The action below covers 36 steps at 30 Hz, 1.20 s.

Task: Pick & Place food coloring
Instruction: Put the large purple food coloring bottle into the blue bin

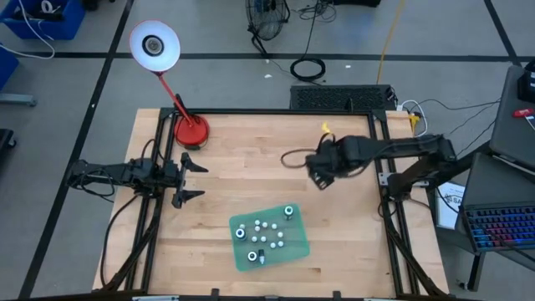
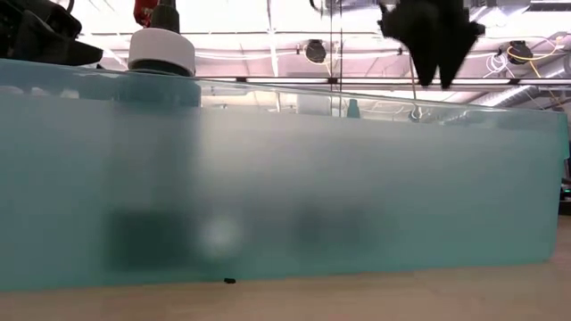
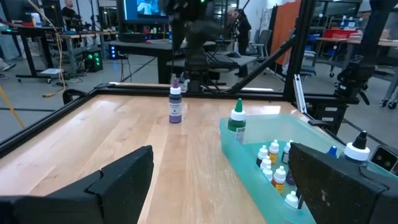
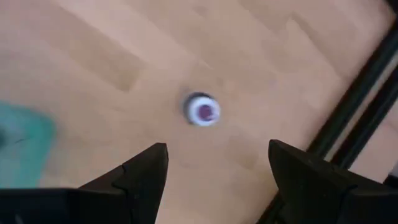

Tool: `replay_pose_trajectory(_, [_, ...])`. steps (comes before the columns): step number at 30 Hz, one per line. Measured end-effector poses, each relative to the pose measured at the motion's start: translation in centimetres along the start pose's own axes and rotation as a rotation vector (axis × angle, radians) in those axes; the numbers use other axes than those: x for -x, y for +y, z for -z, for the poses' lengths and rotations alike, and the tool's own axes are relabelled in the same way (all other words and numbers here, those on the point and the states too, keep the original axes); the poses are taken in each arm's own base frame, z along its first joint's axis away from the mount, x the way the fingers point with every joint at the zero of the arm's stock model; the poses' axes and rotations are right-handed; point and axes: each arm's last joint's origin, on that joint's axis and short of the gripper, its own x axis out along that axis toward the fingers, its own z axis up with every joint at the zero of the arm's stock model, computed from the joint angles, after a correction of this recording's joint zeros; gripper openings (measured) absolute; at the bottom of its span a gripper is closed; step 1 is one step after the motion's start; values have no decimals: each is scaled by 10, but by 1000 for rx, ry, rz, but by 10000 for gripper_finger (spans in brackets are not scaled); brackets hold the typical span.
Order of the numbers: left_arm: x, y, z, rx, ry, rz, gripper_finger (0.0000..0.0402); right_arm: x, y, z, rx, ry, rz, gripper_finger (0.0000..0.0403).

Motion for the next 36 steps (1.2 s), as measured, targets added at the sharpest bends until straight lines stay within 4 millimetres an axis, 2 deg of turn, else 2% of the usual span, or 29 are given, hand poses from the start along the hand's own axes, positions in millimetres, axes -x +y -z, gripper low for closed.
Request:
replay_pose_trajectory(3, [0, 0, 0, 0, 0, 0, 365, -21, -17, -2, -16, 40, 36, 265])
replay_pose_trajectory(6, [0, 0, 0, 0, -1, 0, 365, -44, -25, -5, -31, 50, 11, 265])
replay_pose_trajectory(11, [0, 0, 0, 0, 0, 0, 365, -76, -22, -10, -35, 92, -128, 265])
replay_pose_trajectory(15, [0, 0, 0, 0, 0, 0, 365, -92, -18, -10, -35, 116, -197, 265])
replay_pose_trajectory(27, [0, 0, 0, 0, 0, 0, 365, -119, -17, -1, -45, 123, -196, 265])
replay_pose_trajectory(32, [0, 0, 0, 0, 0, 0, 365, -122, -17, 0, -46, 117, -196, 263])
replay_pose_trajectory(36, [0, 0, 0, 0, 0, 0, 365, -122, -16, -1, -49, 102, -201, 246])
